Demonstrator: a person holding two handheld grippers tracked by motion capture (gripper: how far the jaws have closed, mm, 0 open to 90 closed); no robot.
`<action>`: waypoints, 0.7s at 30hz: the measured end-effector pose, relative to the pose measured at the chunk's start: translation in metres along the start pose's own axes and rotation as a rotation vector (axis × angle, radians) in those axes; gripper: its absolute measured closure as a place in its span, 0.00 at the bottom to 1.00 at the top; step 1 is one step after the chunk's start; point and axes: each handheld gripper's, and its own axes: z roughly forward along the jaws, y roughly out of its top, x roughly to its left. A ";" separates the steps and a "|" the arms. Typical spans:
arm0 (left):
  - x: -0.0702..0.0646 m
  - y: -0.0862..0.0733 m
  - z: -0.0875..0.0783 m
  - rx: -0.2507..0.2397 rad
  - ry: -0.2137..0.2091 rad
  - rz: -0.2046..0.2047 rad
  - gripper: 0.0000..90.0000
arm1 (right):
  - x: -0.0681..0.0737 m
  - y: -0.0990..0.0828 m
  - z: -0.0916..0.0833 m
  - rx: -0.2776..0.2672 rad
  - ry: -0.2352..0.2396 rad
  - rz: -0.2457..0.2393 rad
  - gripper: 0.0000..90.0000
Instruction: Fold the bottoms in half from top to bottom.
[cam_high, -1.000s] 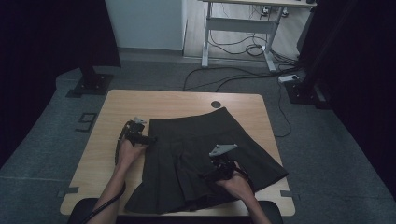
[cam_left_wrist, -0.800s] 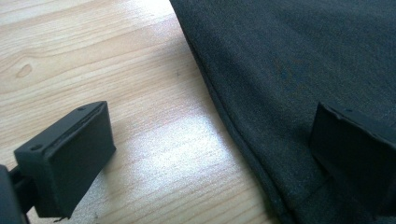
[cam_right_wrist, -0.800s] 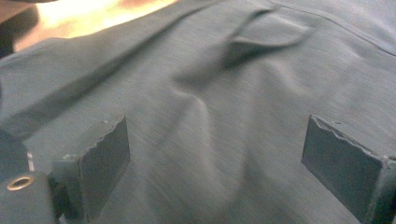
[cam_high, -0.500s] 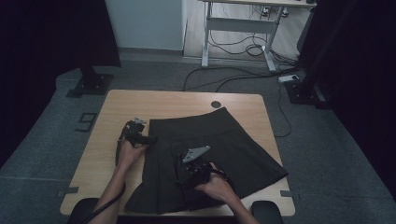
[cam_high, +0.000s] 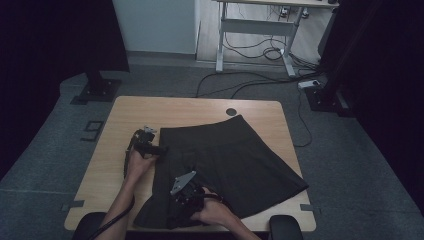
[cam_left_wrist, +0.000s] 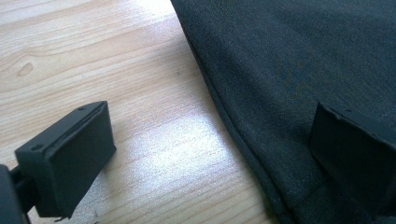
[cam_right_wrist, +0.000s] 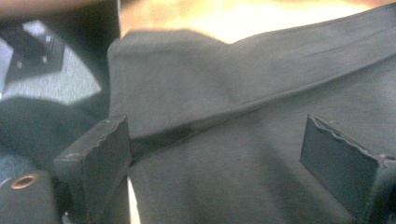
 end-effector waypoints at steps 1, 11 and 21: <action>0.000 0.000 0.000 0.000 0.000 0.000 0.00 | 0.002 -0.001 0.003 0.012 0.008 -0.010 0.06; 0.000 0.000 0.000 0.000 0.001 -0.002 0.00 | 0.014 -0.017 0.022 0.088 -0.006 -0.075 0.00; -0.001 0.000 0.000 -0.002 -0.003 0.002 0.00 | 0.013 -0.024 0.022 0.079 -0.089 -0.120 0.09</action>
